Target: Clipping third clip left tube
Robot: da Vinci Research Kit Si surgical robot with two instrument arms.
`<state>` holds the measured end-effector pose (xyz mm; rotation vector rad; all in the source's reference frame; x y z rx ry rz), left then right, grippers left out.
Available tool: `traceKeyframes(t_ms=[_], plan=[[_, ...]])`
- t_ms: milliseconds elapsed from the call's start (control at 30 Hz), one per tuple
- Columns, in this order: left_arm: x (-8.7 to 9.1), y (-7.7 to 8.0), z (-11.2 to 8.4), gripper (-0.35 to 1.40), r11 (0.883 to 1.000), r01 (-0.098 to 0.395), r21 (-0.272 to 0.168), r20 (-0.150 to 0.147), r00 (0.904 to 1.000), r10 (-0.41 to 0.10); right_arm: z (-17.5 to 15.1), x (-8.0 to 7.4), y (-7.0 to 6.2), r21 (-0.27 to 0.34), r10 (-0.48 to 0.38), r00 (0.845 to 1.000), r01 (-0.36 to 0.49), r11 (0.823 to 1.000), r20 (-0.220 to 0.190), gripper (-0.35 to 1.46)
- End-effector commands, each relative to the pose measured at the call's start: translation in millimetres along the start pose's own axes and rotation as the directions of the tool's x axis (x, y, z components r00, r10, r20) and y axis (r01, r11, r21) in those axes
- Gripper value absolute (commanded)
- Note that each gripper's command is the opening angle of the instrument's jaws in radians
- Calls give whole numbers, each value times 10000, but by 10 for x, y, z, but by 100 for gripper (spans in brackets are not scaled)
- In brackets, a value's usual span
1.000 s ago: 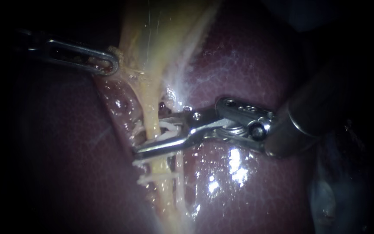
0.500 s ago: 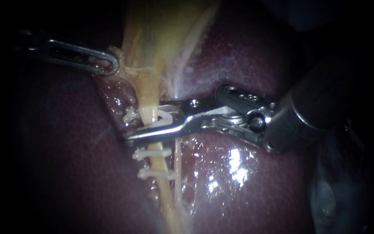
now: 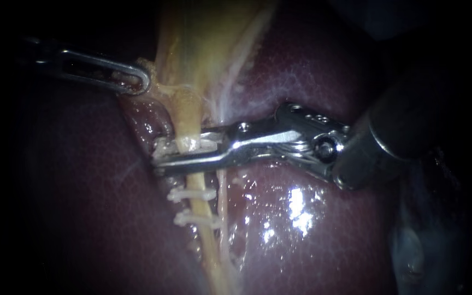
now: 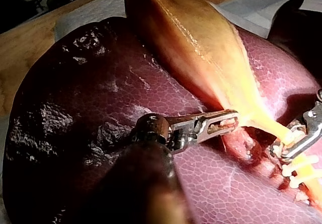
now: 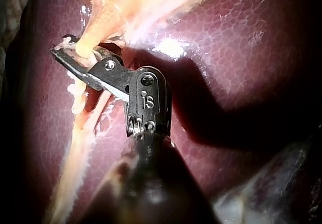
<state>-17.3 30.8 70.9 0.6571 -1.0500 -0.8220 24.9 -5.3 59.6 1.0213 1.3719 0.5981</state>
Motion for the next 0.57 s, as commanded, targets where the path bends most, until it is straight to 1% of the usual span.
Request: traceKeyframes(t_ms=[33,133,567], plan=[[0,0,0,-35,10000,3,-1,0,10000,-3,0,0,0,112,3,10000,-4,9999,57,-35],[0,0,0,-35,10000,3,-1,0,10000,-3,0,0,1,310,94,9998,-99,9995,155,-35],[0,0,0,-35,10000,2,-1,0,10000,-2,0,-2,2,184,126,9997,-129,9997,201,-35]])
